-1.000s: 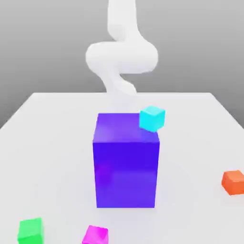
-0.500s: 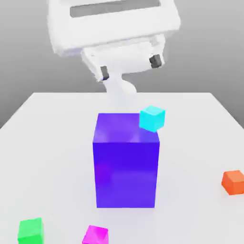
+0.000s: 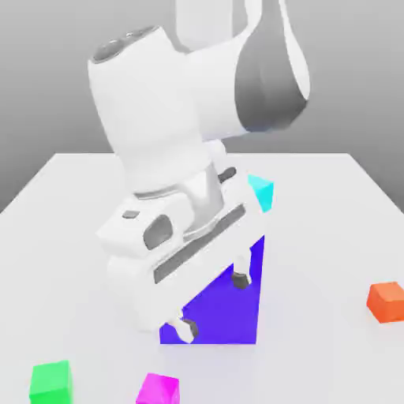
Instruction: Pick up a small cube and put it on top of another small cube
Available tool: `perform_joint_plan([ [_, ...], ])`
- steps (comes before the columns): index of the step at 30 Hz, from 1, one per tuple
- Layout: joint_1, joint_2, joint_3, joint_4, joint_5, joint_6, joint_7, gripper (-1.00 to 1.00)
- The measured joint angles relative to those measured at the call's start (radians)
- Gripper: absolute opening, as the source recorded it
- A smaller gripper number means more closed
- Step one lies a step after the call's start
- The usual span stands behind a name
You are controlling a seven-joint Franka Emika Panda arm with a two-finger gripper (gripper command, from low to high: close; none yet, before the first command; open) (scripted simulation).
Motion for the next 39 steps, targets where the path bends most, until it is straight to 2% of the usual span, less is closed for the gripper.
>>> perform_joint_plan([
  [7,-0.018,0.128,0.003,-0.019,-0.048,0.092,-0.187,0.0],
  [14,-0.012,0.21,-0.031,-0.044,-0.187,0.209,-0.306,0.0],
  [18,-0.07,0.328,0.04,-0.016,-0.125,0.302,-0.376,0.0],
  [19,-0.086,0.352,0.061,-0.005,-0.136,0.276,-0.391,-1.0],
  [24,-0.086,0.352,0.061,-0.005,-0.136,0.273,-0.391,-1.0],
  [25,-0.094,0.36,0.071,0.0,-0.169,0.221,-0.403,-1.0],
  [26,-0.096,0.354,0.072,-0.003,-0.154,0.257,-0.392,-1.0],
  [28,-0.078,0.309,0.045,-0.02,-0.163,0.276,-0.359,-1.0],
  [31,-0.038,0.222,-0.015,-0.044,-0.218,0.224,-0.305,-1.0],
  [39,-0.084,0.191,-0.136,-0.002,-0.208,0.118,-0.13,-1.0],
])
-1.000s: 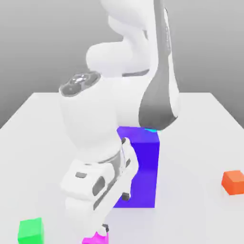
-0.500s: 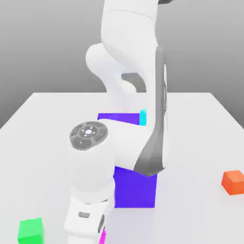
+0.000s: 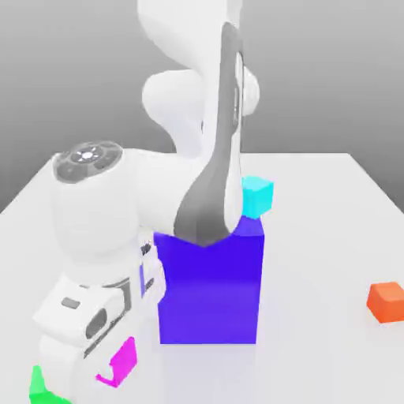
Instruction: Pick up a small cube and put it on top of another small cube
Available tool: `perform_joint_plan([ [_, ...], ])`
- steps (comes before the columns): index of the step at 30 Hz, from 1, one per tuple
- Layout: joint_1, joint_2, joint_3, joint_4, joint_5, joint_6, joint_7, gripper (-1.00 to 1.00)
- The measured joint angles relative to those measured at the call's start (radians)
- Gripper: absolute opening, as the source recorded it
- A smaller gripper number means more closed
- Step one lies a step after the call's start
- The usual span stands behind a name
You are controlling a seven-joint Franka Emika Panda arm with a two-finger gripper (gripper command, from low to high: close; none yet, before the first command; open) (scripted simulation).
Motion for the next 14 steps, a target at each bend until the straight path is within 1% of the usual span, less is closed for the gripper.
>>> perform_joint_plan([
  [6,-0.034,-0.015,-0.097,0.031,-0.001,-0.046,0.136,-1.0],
  [8,-0.064,0.033,-0.072,0.04,0.048,-0.013,0.116,-1.0],
  [10,-0.105,0.098,-0.023,0.049,0.112,0.036,0.075,-1.0],
  [11,-0.118,0.12,-0.007,0.052,0.134,0.052,0.06,1.0],
  [14,-0.118,0.12,-0.007,0.052,0.134,0.052,0.06,1.0],
])
